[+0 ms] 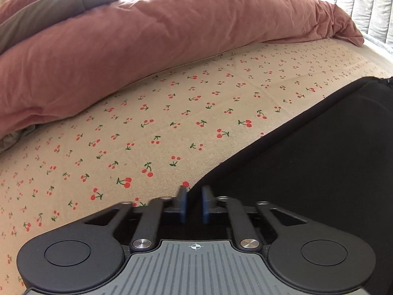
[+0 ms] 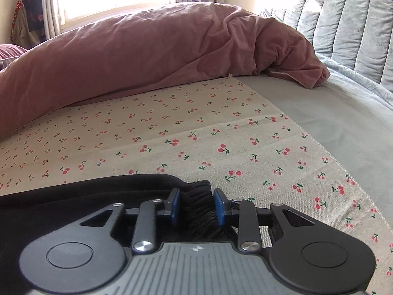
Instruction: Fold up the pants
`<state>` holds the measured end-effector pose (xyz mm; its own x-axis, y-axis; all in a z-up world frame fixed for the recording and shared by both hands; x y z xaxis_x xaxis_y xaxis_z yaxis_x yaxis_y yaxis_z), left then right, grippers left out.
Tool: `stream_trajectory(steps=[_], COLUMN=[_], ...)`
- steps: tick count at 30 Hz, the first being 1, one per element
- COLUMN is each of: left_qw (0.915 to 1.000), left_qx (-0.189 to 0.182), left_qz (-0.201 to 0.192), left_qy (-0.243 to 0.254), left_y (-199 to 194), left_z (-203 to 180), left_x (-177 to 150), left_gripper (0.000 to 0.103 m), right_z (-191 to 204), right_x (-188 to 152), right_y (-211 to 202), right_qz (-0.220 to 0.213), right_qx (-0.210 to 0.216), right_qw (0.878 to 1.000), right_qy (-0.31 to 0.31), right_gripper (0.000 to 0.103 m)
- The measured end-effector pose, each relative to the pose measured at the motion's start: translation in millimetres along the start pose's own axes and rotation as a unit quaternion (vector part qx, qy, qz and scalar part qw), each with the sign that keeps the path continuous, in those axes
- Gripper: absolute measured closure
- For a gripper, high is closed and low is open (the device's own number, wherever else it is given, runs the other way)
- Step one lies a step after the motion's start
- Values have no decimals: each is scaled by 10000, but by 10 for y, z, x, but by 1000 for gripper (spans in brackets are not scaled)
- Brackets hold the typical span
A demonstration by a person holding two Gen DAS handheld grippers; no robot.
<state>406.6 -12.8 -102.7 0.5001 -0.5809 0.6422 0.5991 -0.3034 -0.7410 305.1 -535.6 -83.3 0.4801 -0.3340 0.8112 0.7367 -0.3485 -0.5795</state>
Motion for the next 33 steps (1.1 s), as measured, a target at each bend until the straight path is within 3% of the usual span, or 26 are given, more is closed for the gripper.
stream_trajectory(steps=[3,5,7,10,13,15,16,17,19,21,28,31,33], left_qw=[9988,9962,9931,9867,9824,9830,9840,9846,9856,9863,9921,9927,9911], left_qx=[396,581,667,1076,1281,1380,1325,1256,1134,1021,237,-102,-347], left_qz=[-297,-583,-758,-861,-670,-480,-470,-512,-674,-818,-1125,-1200,-1247], left_qy=[6,-292,-596,-865,-1182,-1108,-1094,-1102,-1056,-1007,-512,-24,328], left_y=[-96,-183,-220,-135,84,161,137,73,-100,-278,-848,-1071,-1174], left_z=[8,118,228,360,440,427,400,367,272,163,-467,-851,-1083], left_x=[102,181,224,272,232,184,180,185,196,187,6,-113,-189], left_gripper=[103,103,103,103,103,95,93,90,64,45,42,42,42], right_z=[37,103,182,253,262,221,197,167,70,-61,-278,-293,-279], right_x=[192,294,369,399,283,245,241,234,214,158,-145,-290,-392], right_y=[-152,-166,-81,150,341,286,243,181,90,1,-271,-336,-369], right_qz=[-397,-532,-554,-391,-47,-88,-117,-117,-28,118,515,678,786], right_qx=[-22,-20,-52,-58,-290,-418,-397,-341,-329,-333,69,351,559], right_qw=[9992,9985,9982,9992,9995,9988,9988,9990,9990,9983,9928,9873,9817], right_qy=[1,-100,-211,-76,118,222,253,259,301,463,1082,1392,1644], right_gripper=[78,78,78,78,69,47,32,29,29,28,28,29,36])
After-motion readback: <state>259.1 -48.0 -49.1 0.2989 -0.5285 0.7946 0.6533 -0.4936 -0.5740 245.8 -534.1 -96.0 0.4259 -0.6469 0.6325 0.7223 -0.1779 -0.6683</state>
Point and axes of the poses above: each gripper's, at about its wrist camera, not at the fingertips, and y roughly the way its jaws point, z to its left, x to its top, the point moved 9 cm from there along y, roughly the way its jaws point, and after that the axes turned 5 degrees about y, right-handed, at the moved point
